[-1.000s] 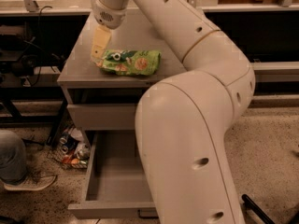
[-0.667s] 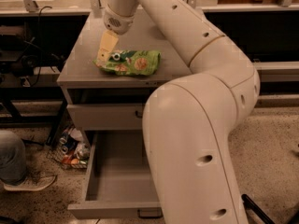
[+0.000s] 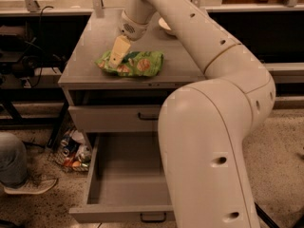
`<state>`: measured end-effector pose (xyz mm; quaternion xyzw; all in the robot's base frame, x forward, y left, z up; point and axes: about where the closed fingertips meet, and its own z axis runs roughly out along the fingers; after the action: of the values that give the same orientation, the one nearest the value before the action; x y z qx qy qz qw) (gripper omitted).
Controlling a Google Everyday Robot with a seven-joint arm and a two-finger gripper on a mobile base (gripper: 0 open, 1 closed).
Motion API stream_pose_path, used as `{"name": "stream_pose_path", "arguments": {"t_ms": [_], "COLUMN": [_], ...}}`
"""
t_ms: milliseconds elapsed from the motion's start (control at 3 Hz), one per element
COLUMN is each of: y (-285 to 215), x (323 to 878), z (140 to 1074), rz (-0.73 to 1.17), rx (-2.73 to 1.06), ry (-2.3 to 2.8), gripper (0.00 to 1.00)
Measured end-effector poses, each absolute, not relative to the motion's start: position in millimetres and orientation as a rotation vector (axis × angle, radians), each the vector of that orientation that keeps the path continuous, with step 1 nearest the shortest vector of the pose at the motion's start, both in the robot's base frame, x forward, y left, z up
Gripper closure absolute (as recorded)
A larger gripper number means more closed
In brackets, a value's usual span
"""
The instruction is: Place green rice chip bag into middle drawer
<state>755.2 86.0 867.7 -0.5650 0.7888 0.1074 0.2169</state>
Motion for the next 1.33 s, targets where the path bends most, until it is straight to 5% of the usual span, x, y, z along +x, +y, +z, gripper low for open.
{"name": "stream_pose_path", "arguments": {"t_ms": [667,1000,1333], "y": [66,53,28], "x": [749,733,705], "z": [856,865,904], "rz": [0.335,0.353,0.36], "rx": [-1.502,-1.467,-1.388], "ry": [2.222,2.214,2.137], "gripper": [0.62,0.93,1.0]}}
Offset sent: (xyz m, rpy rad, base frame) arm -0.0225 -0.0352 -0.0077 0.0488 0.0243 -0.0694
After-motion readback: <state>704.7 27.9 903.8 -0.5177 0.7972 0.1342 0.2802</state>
